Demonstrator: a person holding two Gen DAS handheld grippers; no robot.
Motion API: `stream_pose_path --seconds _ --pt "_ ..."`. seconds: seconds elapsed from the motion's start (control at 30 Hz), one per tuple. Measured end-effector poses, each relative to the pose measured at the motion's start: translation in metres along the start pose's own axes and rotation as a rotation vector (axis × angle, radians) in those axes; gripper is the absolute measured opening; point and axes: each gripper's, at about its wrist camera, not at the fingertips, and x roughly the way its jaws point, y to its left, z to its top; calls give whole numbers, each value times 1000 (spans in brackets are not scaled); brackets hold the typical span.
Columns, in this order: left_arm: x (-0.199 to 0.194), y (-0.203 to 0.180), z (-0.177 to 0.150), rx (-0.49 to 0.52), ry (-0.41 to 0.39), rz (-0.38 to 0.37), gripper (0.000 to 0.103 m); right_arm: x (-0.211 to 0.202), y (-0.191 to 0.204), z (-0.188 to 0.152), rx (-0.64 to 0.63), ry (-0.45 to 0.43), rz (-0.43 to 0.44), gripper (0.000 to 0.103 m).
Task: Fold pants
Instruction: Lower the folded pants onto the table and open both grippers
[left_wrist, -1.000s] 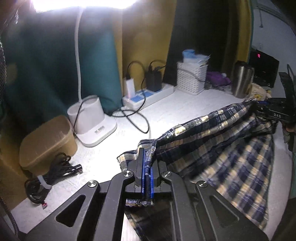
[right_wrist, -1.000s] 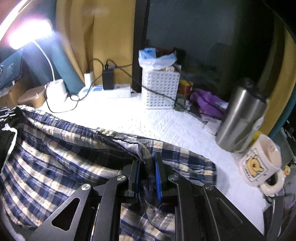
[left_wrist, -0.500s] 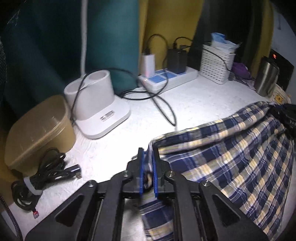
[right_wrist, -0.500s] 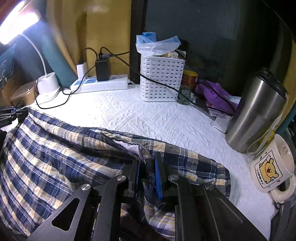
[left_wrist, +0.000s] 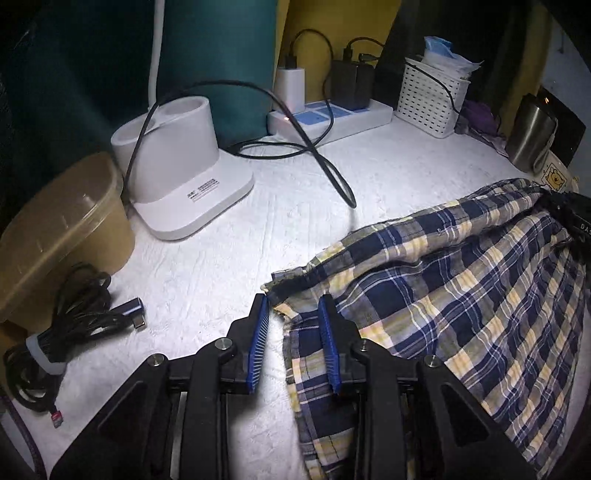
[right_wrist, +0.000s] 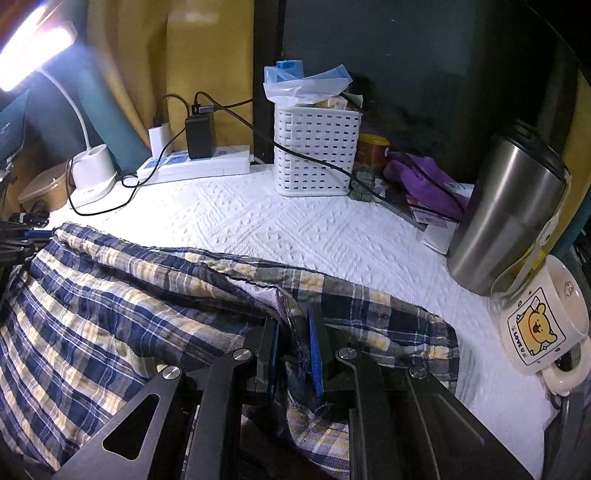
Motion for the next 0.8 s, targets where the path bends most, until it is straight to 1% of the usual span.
stream_pose_path --seconds 0.1,0.13,0.17,0.2,0.27,0.33,0.4,0.47,0.5,0.57,0.67,0.8 --pt "-1 0 -2 -7 -12 -4 27 -1 -1 -2 5 0 2 14" --pt "-2 -2 -1 4 -13 2 24 -1 0 -2 6 0 3 14" --pt "-2 -5 0 17 -14 -2 17 -1 0 -2 6 -1 3 14" --pt "-2 -7 0 24 -12 -6 8 -1 1 -2 7 -2 4 14" --pt "-6 -15 -1 42 -34 68 6 -2 2 -2 7 -7 6 14" --pt "-16 -19 -3 51 -77 173 6 -4 3 0 1 -12 16 14" --pt "-24 -19 -5 37 -100 227 6 -3 10 3 -25 -14 25 14" --pt "-26 -18 -7 31 -114 305 6 2 15 8 -47 -19 30 14" --pt "-24 -16 -9 27 -103 327 6 6 16 11 -49 -17 32 14" --pt "-18 -5 -9 -11 -73 349 5 16 14 16 -36 -7 24 14" --pt "-24 12 -6 -62 -89 373 5 30 10 21 -24 32 20 15" --pt "-40 18 -4 -116 -123 341 5 38 10 23 -26 51 27 15"
